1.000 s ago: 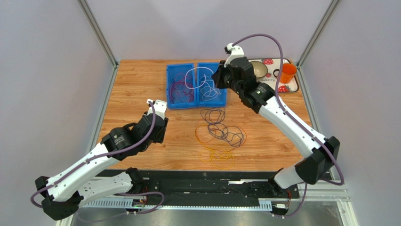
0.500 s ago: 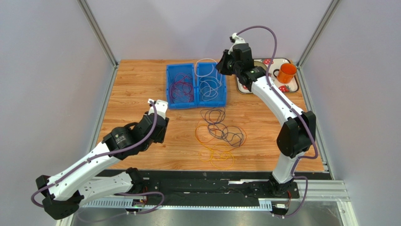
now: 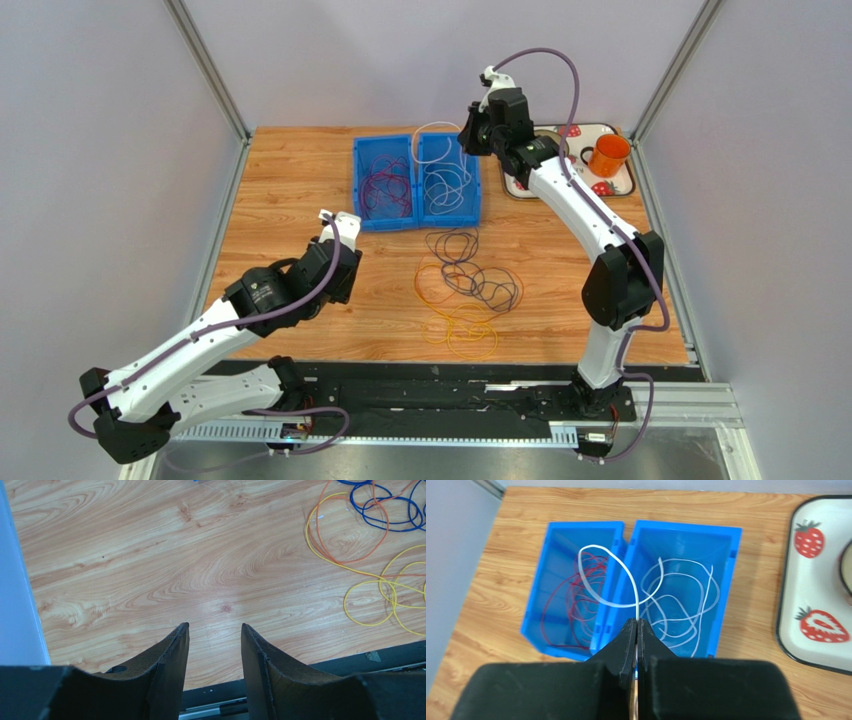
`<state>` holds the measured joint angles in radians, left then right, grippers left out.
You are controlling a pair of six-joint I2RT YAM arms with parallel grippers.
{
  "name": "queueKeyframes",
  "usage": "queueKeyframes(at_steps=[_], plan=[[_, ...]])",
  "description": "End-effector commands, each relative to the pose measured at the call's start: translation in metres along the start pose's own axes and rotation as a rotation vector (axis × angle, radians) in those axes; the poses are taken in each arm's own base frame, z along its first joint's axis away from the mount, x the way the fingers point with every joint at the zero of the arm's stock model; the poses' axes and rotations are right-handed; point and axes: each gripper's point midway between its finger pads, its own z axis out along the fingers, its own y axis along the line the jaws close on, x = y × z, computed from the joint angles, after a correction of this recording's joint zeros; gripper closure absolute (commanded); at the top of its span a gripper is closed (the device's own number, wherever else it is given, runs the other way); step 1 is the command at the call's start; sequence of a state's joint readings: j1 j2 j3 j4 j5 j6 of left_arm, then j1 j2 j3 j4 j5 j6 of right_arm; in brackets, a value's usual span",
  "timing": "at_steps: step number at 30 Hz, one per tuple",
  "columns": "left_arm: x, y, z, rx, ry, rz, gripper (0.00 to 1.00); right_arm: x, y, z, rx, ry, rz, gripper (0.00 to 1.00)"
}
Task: Untangle the cables
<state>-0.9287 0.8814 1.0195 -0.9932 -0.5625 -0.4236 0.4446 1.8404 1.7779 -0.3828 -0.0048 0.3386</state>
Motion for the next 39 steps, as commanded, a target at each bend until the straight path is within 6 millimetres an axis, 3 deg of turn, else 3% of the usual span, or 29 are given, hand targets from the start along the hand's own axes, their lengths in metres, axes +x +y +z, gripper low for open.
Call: queueKeyframes(at_steps=[1,6,26,33,39], plan=[[-0.004,0.001,0.0,-0.003,-0.019,0.004,0.49,-0.003,-0.023,0.004,0.119,-0.007,-0.064,1.0],[-0.004,0.001,0.0,-0.003,-0.018,0.003,0.49,0.003,-0.033,0.014,0.16,0.013,-0.083,1.0],[-0.003,0.0,0.002,-0.011,-0.011,0.012,0.49,0.013,-0.043,0.06,0.222,0.039,-0.008,1.0],[-0.003,0.0,0.003,-0.015,-0.006,0.016,0.49,0.043,-0.041,0.09,0.186,0.09,0.022,1.0],[-0.002,0.0,0.004,-0.019,-0.002,0.021,0.49,0.064,-0.043,0.101,0.176,0.137,0.025,1.0]])
